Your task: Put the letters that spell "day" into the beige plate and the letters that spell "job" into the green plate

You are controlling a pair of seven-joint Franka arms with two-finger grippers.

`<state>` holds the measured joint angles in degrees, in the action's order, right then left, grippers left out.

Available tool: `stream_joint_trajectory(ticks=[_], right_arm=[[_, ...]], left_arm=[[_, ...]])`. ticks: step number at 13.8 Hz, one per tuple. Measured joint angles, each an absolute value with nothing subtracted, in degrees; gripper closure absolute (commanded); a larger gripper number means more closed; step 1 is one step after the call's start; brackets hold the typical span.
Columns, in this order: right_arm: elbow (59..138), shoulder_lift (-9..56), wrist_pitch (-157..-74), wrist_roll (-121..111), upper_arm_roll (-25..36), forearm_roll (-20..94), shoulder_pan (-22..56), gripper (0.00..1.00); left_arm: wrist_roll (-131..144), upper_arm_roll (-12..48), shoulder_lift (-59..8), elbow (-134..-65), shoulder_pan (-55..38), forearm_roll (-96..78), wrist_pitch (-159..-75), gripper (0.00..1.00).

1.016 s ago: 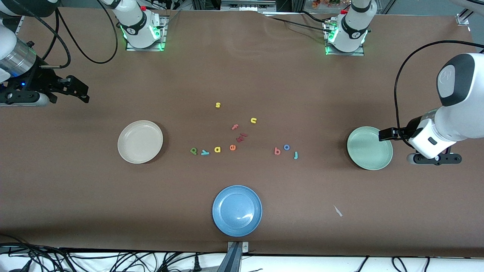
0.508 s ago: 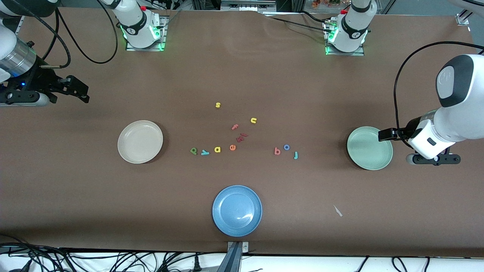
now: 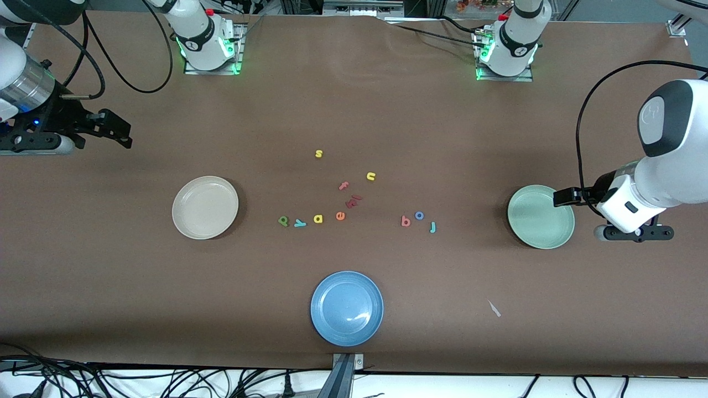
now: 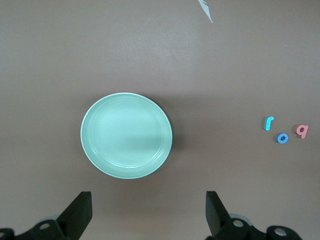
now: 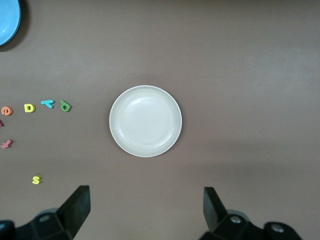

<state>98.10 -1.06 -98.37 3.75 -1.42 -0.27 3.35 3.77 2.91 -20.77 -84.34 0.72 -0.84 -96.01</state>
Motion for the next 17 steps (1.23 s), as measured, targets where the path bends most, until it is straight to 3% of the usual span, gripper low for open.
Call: stream_joint_trajectory(ticks=[5, 10, 14, 17], right_arm=[[98.1, -1.1, -97.7, 3.7, -1.4, -0.3, 3.4, 0.0], [99.0, 0.1, -94.9, 3.7, -3.4, -0.2, 4.2, 0.0], [99.3, 5.3, -96.8, 3.2, -3.9, -0.1, 11.0, 0.0], [99.4, 10.8, -104.2, 1.0, -4.2, -0.1, 16.8, 0.0]], left_arm=[[6.1, 3.2, -22.7, -84.9, -2.1, -1.9, -97.4, 0.0], [21.9, 3.5, -32.3, -86.1, -11.3, -4.0, -109.9, 0.02], [32.2, 3.6, -39.2, -86.3, -17.2, -4.0, -117.3, 0.09], [35.9, 3.6, -43.6, -86.4, -18.8, -4.0, -123.0, 0.32]])
